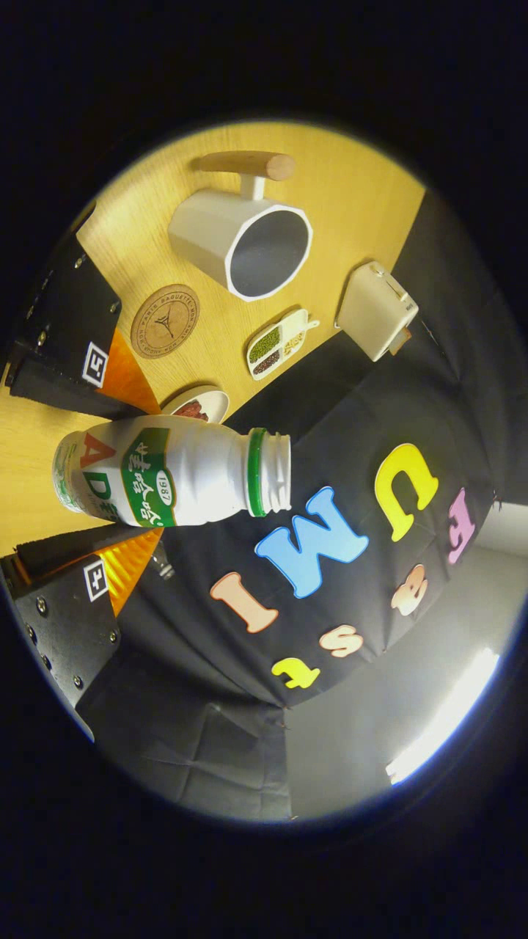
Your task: Take the bottle from table, then pour the juice into the cup, finally place the bottle on the coaster
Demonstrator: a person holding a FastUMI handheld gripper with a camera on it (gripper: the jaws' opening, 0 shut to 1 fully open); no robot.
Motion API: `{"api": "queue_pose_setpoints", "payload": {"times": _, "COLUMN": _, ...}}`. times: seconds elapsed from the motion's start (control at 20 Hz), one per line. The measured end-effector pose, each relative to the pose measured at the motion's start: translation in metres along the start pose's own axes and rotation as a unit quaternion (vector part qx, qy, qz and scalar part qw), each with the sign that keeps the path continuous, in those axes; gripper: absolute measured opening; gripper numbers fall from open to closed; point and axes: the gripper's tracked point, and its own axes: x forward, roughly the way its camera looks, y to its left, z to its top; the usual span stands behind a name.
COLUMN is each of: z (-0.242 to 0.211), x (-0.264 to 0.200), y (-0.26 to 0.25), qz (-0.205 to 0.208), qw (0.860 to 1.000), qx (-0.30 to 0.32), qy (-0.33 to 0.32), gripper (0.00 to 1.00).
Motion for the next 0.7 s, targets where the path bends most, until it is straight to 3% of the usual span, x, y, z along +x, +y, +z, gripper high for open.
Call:
{"api": "queue_pose_setpoints", "payload": {"times": 0.5, "z": 0.023, "x": 0.005, "y": 0.009, "qz": -0.019, "qw": 0.99, "qx": -0.139, "qy": -0.022, "gripper": 0.7}}
{"api": "queue_pose_setpoints", "payload": {"times": 0.7, "z": 0.026, "x": 0.004, "y": 0.006, "qz": -0.038, "qw": 0.979, "qx": -0.196, "qy": -0.029, "gripper": 0.7}}
